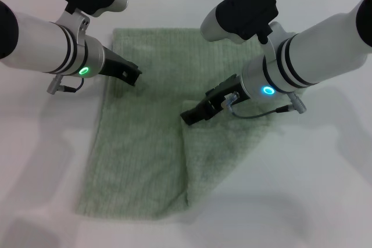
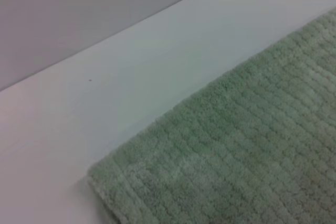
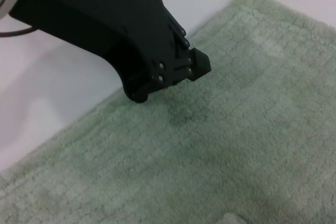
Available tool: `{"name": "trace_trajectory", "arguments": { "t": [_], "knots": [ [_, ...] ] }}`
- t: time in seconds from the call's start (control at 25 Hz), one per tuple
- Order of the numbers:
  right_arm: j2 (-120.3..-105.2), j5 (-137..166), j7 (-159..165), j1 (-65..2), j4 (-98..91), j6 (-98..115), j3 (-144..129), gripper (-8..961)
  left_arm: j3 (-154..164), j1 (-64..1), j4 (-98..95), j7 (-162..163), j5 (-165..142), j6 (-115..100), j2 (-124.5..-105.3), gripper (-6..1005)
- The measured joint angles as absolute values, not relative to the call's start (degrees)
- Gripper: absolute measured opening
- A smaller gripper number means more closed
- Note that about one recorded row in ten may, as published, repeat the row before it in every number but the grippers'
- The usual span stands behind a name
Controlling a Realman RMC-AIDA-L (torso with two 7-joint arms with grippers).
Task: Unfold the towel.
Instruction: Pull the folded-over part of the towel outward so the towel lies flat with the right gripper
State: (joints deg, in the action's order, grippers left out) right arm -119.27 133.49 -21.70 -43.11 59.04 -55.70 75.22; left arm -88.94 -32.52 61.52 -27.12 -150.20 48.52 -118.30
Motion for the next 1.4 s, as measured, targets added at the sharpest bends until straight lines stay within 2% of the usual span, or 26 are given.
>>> {"name": "trace_trajectory", "arguments": {
  "t": [0.12,0.32,0.52,1.0,1.24,1.4],
  "knots": [
    [-119.27,133.49,-21.30,-43.14,59.26,-55.77,75.03,803,-88.94,-32.51,61.43,-27.14,-150.21,48.52,-118.30,-2],
    [-119.27,133.42,-21.17,-43.20,58.94,-55.73,74.98,671,-88.94,-32.52,61.36,-27.16,-150.20,48.52,-118.30,-2],
    [-119.26,133.40,-21.49,-43.24,58.94,-55.72,74.45,444,-88.99,-32.51,61.22,-27.16,-150.21,48.51,-118.21,-2],
    [-119.26,133.88,-22.52,-42.72,60.99,-56.29,74.35,198,-89.04,-32.61,61.17,-27.25,-150.27,48.51,-118.21,-2],
    [-119.15,134.05,-22.72,-42.54,61.27,-56.49,74.33,-2,-88.97,-32.53,61.25,-27.25,-150.30,48.51,-118.21,-2],
    [-119.07,134.12,-23.72,-42.21,62.04,-57.65,74.73,-1,-88.94,-32.56,61.27,-27.25,-150.30,48.79,-118.21,-2]
  ]
}}
